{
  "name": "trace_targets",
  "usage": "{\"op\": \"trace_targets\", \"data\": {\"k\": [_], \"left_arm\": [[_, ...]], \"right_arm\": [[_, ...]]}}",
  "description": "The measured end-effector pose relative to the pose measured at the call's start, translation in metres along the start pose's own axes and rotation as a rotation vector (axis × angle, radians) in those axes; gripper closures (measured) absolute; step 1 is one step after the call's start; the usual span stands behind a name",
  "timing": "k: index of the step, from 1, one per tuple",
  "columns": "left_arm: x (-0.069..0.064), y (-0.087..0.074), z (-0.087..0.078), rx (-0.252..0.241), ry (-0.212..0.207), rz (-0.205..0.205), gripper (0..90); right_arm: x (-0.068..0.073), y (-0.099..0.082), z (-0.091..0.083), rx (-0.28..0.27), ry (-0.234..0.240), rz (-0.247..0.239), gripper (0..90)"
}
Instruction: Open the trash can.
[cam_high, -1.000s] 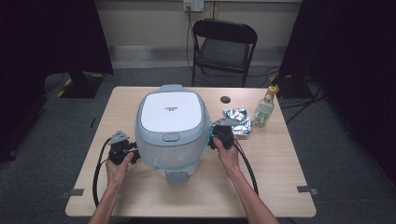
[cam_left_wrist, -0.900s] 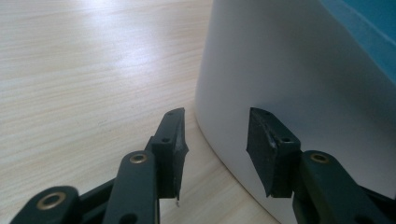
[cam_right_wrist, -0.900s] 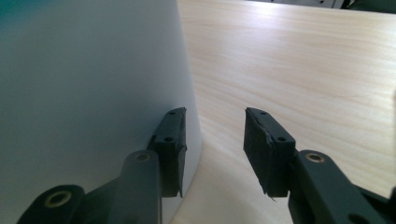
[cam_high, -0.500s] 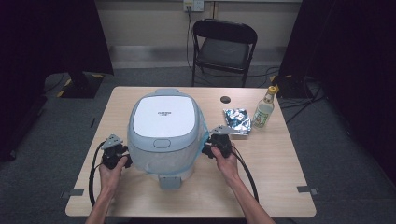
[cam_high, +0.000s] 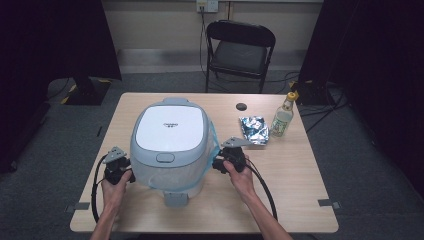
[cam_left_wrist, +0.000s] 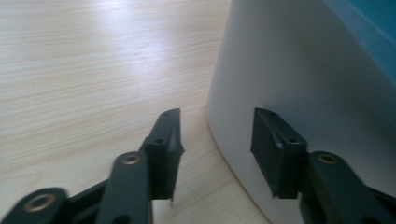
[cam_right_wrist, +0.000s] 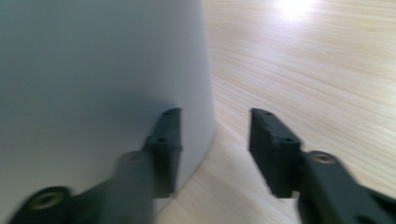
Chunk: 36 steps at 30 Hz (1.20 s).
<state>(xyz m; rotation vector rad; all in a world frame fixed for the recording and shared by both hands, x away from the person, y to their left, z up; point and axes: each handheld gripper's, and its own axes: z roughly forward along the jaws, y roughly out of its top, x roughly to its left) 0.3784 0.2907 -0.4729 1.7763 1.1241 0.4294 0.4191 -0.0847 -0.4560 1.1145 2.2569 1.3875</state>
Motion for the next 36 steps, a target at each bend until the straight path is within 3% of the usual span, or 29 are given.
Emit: {"op": "trace_targets", "data": {"k": [4, 8, 12, 14, 15, 18, 21, 25, 29, 31, 33, 36], "left_arm": [[0.002, -0.004, 0.003, 0.069, 0.019, 0.008, 40.7], [0.005, -0.012, 0.002, 0.099, 0.035, 0.002, 37.6], [0.006, -0.021, 0.000, 0.147, 0.057, 0.037, 35.2], [0.006, -0.027, -0.001, 0.167, 0.088, 0.060, 35.5], [0.006, -0.030, -0.002, 0.192, 0.106, 0.067, 35.2], [0.006, -0.032, -0.002, 0.177, 0.108, 0.067, 34.4], [0.005, -0.032, -0.001, 0.175, 0.111, 0.066, 33.6], [-0.002, -0.032, 0.002, 0.198, 0.137, 0.124, 29.1], [-0.002, -0.032, 0.002, 0.198, 0.138, 0.123, 28.0], [-0.002, -0.032, 0.002, 0.204, 0.152, 0.126, 27.2], [0.000, -0.031, 0.004, 0.221, 0.175, 0.103, 15.2], [0.000, -0.031, 0.004, 0.219, 0.174, 0.100, 14.8]], "right_arm": [[-0.008, 0.000, -0.002, 0.011, 0.029, 0.017, 34.5], [-0.011, 0.000, -0.008, 0.023, 0.038, 0.005, 33.9], [-0.012, 0.000, -0.013, 0.030, 0.042, -0.001, 33.8], [-0.013, 0.000, -0.018, 0.022, 0.048, -0.009, 30.9], [-0.014, 0.001, -0.022, 0.013, 0.074, -0.011, 29.5], [-0.015, 0.001, -0.026, 0.026, 0.065, -0.026, 29.1], [-0.015, 0.001, -0.028, 0.035, 0.061, -0.031, 30.3], [-0.014, 0.003, -0.036, 0.022, 0.071, -0.031, 32.0], [-0.015, 0.004, -0.045, 0.001, 0.052, -0.033, 34.7], [-0.015, 0.006, -0.050, -0.007, 0.047, -0.036, 38.8], [-0.015, 0.007, -0.054, -0.015, 0.064, -0.036, 44.3], [-0.015, 0.010, -0.062, -0.040, 0.101, -0.019, 55.2]]}}
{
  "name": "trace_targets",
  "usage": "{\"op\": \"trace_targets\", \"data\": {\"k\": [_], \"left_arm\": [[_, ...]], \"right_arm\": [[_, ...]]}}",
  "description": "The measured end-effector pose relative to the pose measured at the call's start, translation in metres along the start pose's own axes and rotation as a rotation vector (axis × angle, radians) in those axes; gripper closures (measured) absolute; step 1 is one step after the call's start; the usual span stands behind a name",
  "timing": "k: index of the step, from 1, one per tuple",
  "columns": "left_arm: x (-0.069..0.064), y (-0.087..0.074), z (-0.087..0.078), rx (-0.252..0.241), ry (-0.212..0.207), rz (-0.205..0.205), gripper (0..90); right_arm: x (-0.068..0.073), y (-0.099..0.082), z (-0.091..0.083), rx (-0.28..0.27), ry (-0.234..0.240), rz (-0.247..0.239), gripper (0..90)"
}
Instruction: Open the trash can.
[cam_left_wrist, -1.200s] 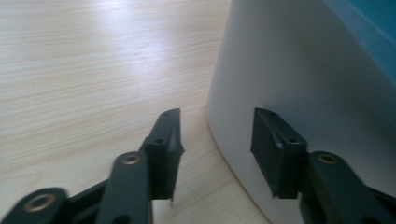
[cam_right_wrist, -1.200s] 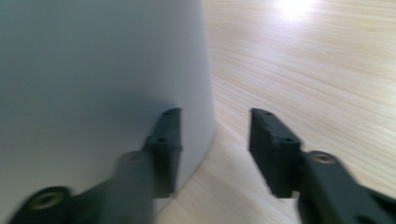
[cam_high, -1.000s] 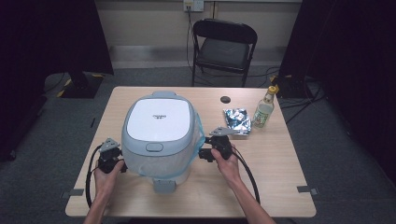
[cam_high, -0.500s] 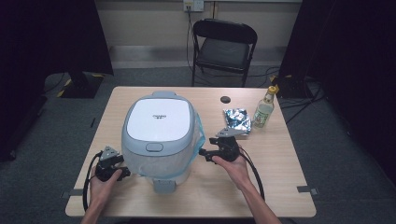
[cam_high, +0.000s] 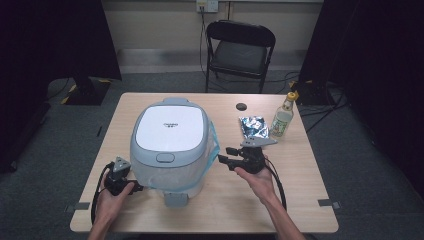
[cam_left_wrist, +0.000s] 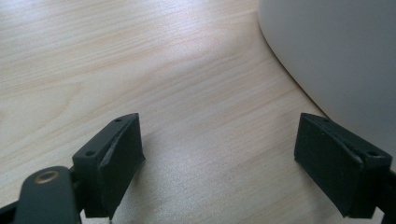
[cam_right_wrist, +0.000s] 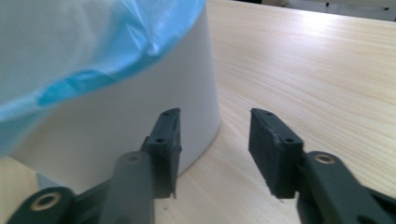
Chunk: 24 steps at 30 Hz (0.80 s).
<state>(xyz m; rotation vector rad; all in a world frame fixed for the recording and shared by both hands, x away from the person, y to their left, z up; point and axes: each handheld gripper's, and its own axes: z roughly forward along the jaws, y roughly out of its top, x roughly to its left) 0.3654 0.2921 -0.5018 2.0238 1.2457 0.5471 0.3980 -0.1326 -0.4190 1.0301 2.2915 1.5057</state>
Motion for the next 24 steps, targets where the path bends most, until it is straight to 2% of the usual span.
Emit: {"op": "trace_targets", "data": {"k": [5, 8, 13, 15, 17, 19, 24], "left_arm": [[0.000, 0.000, 0.000, 0.001, -0.001, 0.001, 14.8], [0.000, 0.000, 0.000, -0.001, -0.005, 0.000, 14.1], [0.000, 0.000, 0.000, -0.001, -0.005, 0.000, 14.0], [0.000, 0.000, 0.000, -0.001, -0.004, -0.001, 14.0], [0.000, 0.000, 0.000, -0.001, -0.005, 0.000, 14.0], [0.000, 0.000, 0.000, -0.001, -0.005, 0.000, 14.0], [0.000, 0.000, 0.000, -0.001, -0.004, 0.000, 14.0]], "right_arm": [[0.003, 0.009, -0.012, -0.034, 0.018, 0.001, 65.4], [0.008, 0.018, -0.021, -0.051, 0.037, -0.018, 69.4], [0.020, 0.033, -0.031, -0.076, 0.080, -0.040, 81.3], [0.026, 0.039, -0.034, -0.083, 0.090, -0.063, 84.5], [0.033, 0.050, -0.044, -0.126, 0.091, -0.085, 89.7], [0.035, 0.055, -0.048, -0.141, 0.092, -0.095, 90.0], [0.049, 0.077, -0.062, -0.176, 0.135, -0.125, 90.0]]}}
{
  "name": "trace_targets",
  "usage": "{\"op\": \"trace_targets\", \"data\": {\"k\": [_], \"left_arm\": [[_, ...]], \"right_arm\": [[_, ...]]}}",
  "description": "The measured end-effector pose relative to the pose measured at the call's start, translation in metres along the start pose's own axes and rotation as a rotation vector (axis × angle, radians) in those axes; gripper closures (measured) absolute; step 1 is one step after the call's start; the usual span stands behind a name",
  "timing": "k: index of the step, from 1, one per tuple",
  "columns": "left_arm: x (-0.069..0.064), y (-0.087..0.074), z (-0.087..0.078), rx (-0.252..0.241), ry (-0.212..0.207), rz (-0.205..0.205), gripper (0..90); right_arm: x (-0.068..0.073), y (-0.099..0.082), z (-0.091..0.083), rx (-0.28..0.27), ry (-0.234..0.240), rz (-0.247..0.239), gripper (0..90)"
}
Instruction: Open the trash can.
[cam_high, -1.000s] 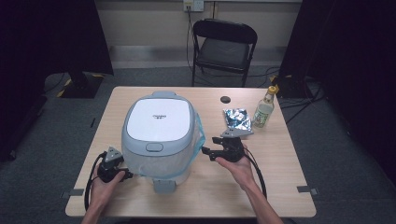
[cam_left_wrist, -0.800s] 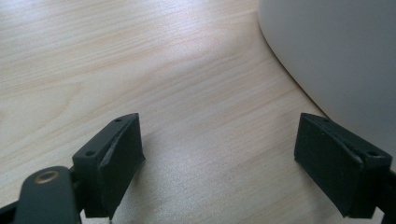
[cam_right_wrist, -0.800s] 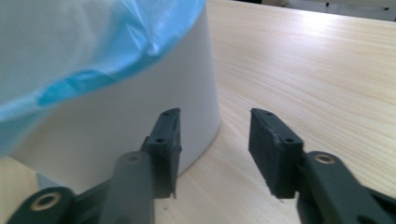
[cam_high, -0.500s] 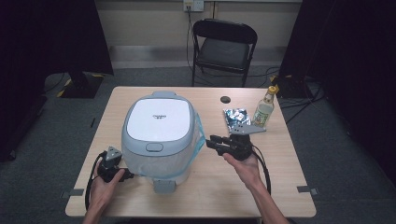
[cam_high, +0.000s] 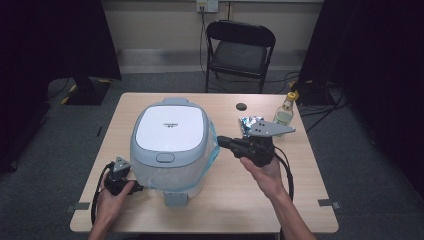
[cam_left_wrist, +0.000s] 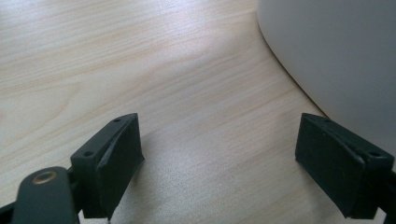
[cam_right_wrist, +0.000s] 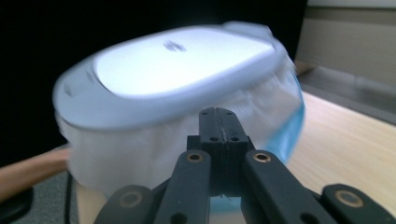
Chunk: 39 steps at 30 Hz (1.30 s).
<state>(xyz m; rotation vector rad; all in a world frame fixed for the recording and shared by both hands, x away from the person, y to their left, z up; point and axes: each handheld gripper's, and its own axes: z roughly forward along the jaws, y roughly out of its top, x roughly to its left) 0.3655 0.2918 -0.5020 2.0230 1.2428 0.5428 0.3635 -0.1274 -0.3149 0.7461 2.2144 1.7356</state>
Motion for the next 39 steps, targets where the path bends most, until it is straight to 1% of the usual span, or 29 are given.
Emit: {"op": "trace_targets", "data": {"k": [4, 6, 8, 10, 12, 14, 16, 18, 22, 24, 27, 31, 33, 35, 36, 37, 39], "left_arm": [[0.000, 0.000, 0.000, 0.000, 0.000, 0.000, 14.0], [0.000, 0.000, 0.000, 0.000, 0.000, 0.000, 14.0], [0.000, 0.000, 0.000, 0.000, 0.000, 0.000, 14.0], [0.000, 0.000, 0.000, 0.000, 0.000, 0.000, 14.0], [0.000, 0.000, 0.000, 0.000, 0.000, 0.000, 14.1], [0.000, 0.000, 0.000, -0.001, 0.000, 0.000, 14.0], [0.000, 0.000, 0.000, 0.001, 0.000, 0.001, 14.0], [0.000, 0.000, 0.000, 0.000, 0.000, 0.000, 14.0], [0.000, 0.000, 0.000, 0.000, 0.000, 0.000, 14.0], [0.000, 0.000, 0.000, 0.000, 0.000, 0.000, 14.0], [0.000, 0.000, 0.000, 0.000, 0.000, 0.000, 14.0], [0.000, 0.000, 0.000, 0.000, 0.000, 0.000, 14.1], [0.000, 0.000, 0.000, 0.000, 0.000, 0.001, 14.0], [0.000, 0.000, 0.000, -0.001, 0.000, 0.000, 14.1], [0.000, 0.000, 0.000, -0.001, 0.000, 0.000, 14.0], [0.000, 0.000, 0.000, -0.001, 0.000, 0.000, 14.0], [0.000, 0.000, 0.000, -0.001, 0.000, 0.000, 14.1]], "right_arm": [[0.010, 0.016, 0.002, -0.019, 0.038, -0.017, 88.8], [0.016, 0.022, 0.004, -0.039, 0.058, -0.025, 88.5], [0.021, 0.027, 0.005, -0.052, 0.058, -0.039, 89.4], [0.027, 0.033, 0.009, -0.062, 0.086, -0.049, 90.0], [0.034, 0.039, 0.014, -0.055, 0.104, -0.066, 90.0], [0.042, 0.043, 0.021, -0.046, 0.134, -0.081, 90.0], [0.048, 0.044, 0.027, -0.032, 0.154, -0.096, 90.0], [0.058, 0.045, 0.037, -0.006, 0.184, -0.115, 90.0], [0.070, 0.044, 0.051, 0.039, 0.213, -0.140, 90.0], [0.074, 0.043, 0.056, 0.048, 0.231, -0.143, 90.0], [0.077, 0.042, 0.060, 0.053, 0.243, -0.138, 90.0], [0.079, 0.040, 0.064, 0.065, 0.247, -0.145, 90.0], [0.081, 0.040, 0.066, 0.076, 0.239, -0.153, 90.0], [0.082, 0.039, 0.067, 0.084, 0.219, -0.143, 90.0], [0.083, 0.038, 0.068, 0.087, 0.224, -0.138, 90.0], [0.083, 0.036, 0.069, 0.095, 0.218, -0.144, 90.0], [0.084, 0.036, 0.069, 0.090, 0.215, -0.142, 90.0]]}}
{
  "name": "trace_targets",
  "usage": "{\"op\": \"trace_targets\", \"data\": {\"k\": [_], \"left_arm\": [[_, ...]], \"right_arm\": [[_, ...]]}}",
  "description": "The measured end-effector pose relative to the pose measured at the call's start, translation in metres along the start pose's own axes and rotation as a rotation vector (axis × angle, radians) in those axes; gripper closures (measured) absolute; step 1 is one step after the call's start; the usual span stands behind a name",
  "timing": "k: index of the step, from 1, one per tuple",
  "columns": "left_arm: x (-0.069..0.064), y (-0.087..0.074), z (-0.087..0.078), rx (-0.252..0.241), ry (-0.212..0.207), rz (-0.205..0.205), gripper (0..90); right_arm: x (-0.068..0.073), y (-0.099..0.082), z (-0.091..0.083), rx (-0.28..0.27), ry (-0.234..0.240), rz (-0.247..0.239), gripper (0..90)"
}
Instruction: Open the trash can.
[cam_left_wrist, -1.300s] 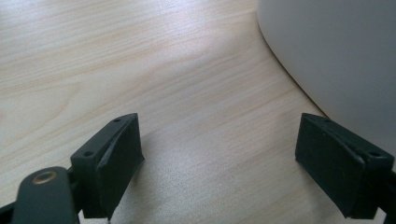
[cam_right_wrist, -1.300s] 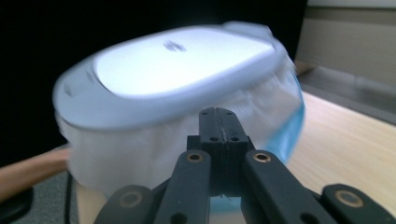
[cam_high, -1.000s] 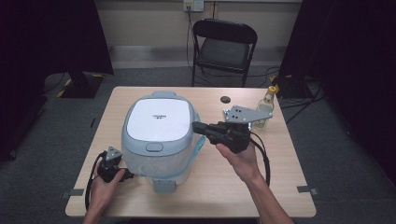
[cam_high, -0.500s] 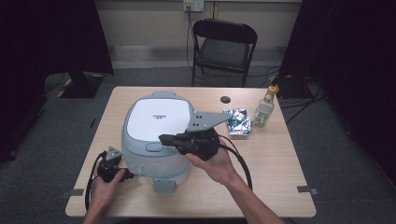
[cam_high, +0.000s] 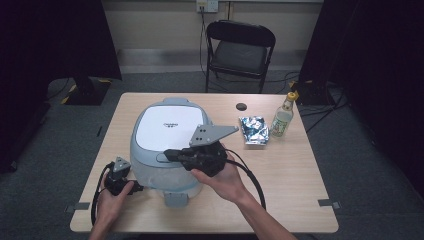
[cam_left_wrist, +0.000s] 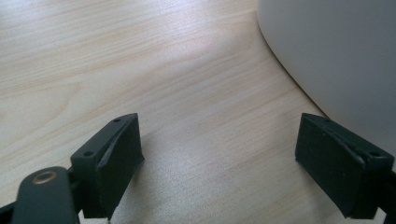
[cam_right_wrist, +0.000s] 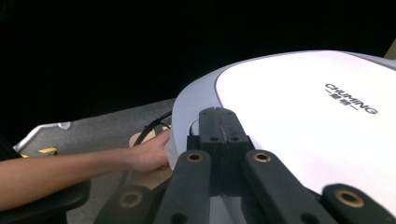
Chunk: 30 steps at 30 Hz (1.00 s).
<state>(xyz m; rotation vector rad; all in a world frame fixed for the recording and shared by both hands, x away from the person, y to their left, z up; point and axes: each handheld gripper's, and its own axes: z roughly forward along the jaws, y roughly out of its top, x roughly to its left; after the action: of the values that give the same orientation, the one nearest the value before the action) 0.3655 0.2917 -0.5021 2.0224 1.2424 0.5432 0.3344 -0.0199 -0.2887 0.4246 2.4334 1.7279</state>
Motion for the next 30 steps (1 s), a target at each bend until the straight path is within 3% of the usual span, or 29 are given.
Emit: {"op": "trace_targets", "data": {"k": [9, 12, 22, 30], "left_arm": [[0.000, 0.000, 0.000, 0.000, 0.000, 0.000, 14.1], [0.000, 0.000, 0.000, 0.001, 0.000, 0.000, 14.0], [0.000, 0.000, 0.000, 0.000, 0.000, 0.000, 14.1], [0.000, 0.000, 0.000, 0.000, 0.000, 0.000, 14.0]], "right_arm": [[0.002, -0.002, 0.000, 0.003, -0.003, -0.031, 90.0], [0.003, -0.003, 0.000, 0.006, 0.017, -0.027, 90.0], [0.001, -0.004, -0.004, -0.005, 0.018, -0.016, 89.8], [-0.007, -0.009, -0.017, -0.028, 0.003, -0.011, 80.3]]}}
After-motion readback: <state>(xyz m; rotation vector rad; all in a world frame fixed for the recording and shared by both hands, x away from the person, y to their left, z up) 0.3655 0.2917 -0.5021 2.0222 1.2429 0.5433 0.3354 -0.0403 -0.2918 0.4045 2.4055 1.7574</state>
